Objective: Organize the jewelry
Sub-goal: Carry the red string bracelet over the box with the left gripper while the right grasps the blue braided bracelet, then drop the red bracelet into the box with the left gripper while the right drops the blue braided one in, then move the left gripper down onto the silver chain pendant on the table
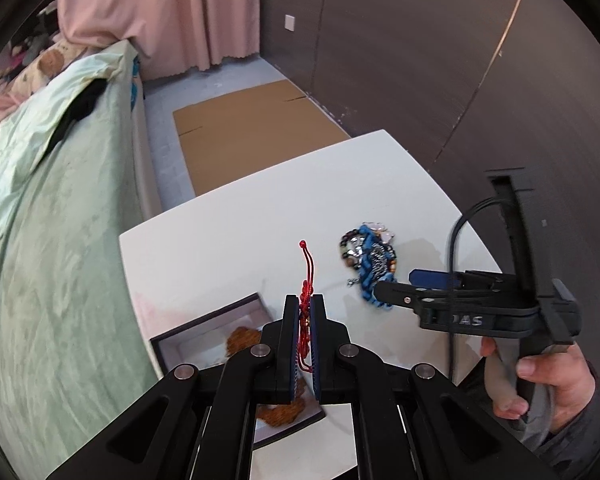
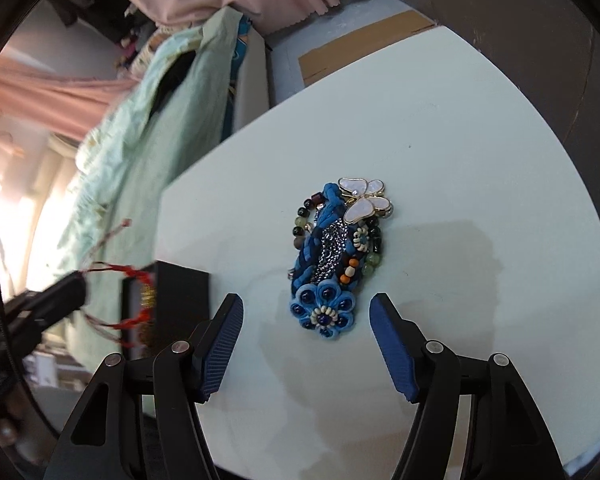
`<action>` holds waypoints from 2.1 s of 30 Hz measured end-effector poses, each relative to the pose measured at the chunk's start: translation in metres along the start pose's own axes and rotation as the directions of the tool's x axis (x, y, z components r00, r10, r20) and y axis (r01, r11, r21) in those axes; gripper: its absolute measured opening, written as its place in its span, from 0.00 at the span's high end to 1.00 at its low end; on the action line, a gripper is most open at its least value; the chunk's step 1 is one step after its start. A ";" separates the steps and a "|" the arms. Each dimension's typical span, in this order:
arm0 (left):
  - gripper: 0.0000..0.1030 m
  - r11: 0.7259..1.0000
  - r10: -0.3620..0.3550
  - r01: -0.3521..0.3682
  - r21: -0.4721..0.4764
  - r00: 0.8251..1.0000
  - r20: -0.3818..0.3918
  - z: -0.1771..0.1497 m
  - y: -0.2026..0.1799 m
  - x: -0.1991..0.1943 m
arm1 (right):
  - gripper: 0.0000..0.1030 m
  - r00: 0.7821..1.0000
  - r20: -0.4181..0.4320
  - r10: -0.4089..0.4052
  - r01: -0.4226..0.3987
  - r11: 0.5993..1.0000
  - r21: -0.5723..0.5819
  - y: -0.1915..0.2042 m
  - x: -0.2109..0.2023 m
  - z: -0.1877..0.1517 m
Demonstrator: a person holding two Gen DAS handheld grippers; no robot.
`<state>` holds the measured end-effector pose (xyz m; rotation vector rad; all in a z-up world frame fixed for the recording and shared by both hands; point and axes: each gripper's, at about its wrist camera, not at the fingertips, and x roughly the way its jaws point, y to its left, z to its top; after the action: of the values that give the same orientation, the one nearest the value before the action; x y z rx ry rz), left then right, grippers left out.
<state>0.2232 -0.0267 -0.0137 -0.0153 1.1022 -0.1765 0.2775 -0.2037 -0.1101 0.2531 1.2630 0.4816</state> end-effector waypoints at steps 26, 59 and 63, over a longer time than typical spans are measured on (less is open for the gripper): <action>0.95 0.997 0.042 -0.042 -0.063 0.999 -0.014 -0.044 0.043 -0.008 | 0.71 0.990 0.142 0.013 -0.009 1.000 -0.030 0.029 -0.049 -0.021; 0.21 0.980 0.039 -0.037 -0.194 0.999 0.005 -0.062 0.101 -0.050 | 0.38 0.929 -0.010 0.369 -0.352 0.875 -0.332 0.151 -0.012 -0.037; 0.21 0.982 0.034 -0.031 -0.187 0.999 0.012 -0.063 0.097 -0.054 | 0.37 0.936 0.023 0.352 -0.330 0.896 -0.299 0.136 -0.020 -0.036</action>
<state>0.1562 0.0816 -0.0043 -0.1669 1.1002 -0.0430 0.2106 -0.0975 -0.0438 0.2425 1.0577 0.9446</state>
